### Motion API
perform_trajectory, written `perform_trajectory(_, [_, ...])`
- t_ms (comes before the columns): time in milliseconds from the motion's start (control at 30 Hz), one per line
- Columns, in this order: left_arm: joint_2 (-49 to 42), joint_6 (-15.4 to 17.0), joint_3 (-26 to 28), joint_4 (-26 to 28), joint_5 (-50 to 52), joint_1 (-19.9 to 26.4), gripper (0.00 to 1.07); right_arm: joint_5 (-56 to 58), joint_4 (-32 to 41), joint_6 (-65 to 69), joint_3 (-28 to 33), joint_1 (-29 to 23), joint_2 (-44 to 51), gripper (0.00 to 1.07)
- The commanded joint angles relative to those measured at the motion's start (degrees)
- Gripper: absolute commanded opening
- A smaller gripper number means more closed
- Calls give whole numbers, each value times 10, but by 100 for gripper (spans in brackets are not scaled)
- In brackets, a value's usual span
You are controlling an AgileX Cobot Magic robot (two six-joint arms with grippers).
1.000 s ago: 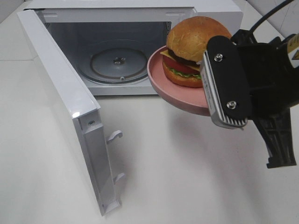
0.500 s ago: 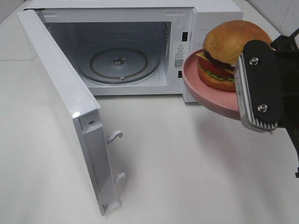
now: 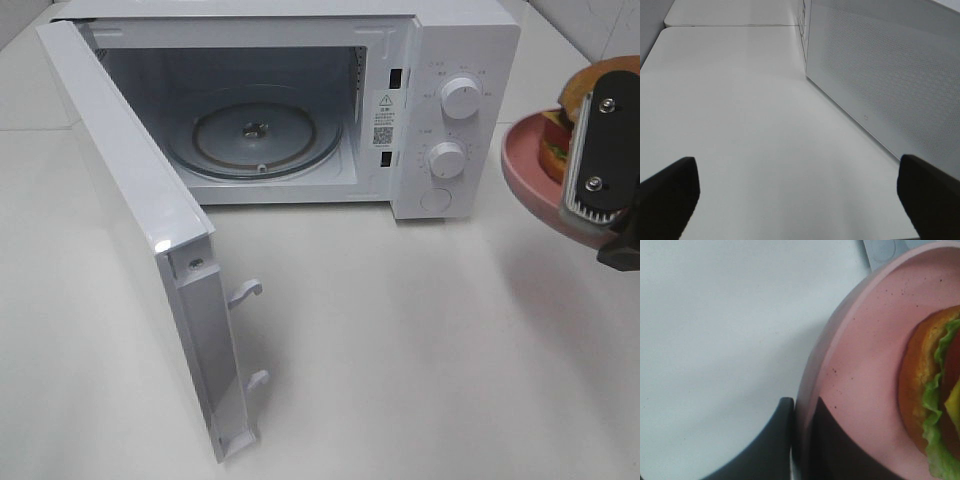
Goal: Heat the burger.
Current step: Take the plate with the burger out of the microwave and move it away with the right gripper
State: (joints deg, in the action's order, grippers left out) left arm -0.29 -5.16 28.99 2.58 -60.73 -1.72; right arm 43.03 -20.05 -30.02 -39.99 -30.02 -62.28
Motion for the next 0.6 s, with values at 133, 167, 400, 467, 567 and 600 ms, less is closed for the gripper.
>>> perform_trajectory(133, [-11, 1, -1, 2, 8, -1, 103, -29, -83, 115, 32, 41, 11, 1])
perform_trajectory(167, [-11, 1, -1, 2, 8, -1, 103, -29, -83, 115, 32, 41, 11, 1])
perform_trajectory(400, [-11, 1, -1, 2, 8, -1, 103, -23, -156, 251, 49, 88, 11, 1])
perform_trajectory(467, [-11, 1, -1, 2, 8, -1, 103, -18, -165, 279, 51, 96, 11, 1])
perform_trajectory(567, [-11, 1, -1, 2, 8, -1, 103, -3, -189, 324, 56, 103, 11, 1])
perform_trajectory(600, [-11, 1, -1, 2, 8, -1, 103, 1, -198, 352, 64, 113, 11, 1])
